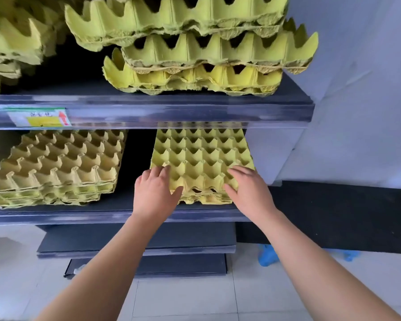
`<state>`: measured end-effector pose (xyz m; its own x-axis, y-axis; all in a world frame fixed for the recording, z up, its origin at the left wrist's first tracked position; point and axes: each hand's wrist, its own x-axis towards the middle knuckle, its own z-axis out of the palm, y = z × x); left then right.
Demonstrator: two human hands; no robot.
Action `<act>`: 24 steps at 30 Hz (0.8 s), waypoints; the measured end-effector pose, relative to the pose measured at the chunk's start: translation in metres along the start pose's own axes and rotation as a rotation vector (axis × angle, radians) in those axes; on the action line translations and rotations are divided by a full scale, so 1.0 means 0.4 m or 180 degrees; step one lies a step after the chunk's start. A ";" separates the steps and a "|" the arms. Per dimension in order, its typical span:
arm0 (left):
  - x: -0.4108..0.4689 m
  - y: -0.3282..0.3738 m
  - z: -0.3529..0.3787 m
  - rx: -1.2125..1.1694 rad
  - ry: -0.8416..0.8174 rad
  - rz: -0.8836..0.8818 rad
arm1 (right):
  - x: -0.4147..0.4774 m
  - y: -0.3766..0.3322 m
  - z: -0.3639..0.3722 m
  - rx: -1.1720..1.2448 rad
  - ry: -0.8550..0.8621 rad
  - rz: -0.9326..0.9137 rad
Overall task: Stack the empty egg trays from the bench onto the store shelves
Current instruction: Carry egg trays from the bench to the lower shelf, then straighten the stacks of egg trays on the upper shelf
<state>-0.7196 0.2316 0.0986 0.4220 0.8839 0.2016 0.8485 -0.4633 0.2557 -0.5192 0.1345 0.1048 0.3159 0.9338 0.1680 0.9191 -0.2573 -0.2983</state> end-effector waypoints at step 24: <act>-0.022 -0.339 -0.690 -0.0244 0.1893 0.0385 | 0.080 -0.704 -0.368 0.0356 0.1202 -0.1236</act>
<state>-0.9265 0.2691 0.3233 0.2446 0.6482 0.7211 0.7709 -0.5811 0.2608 -0.7331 0.2004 0.3326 0.0400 0.7954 0.6048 0.9608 0.1356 -0.2417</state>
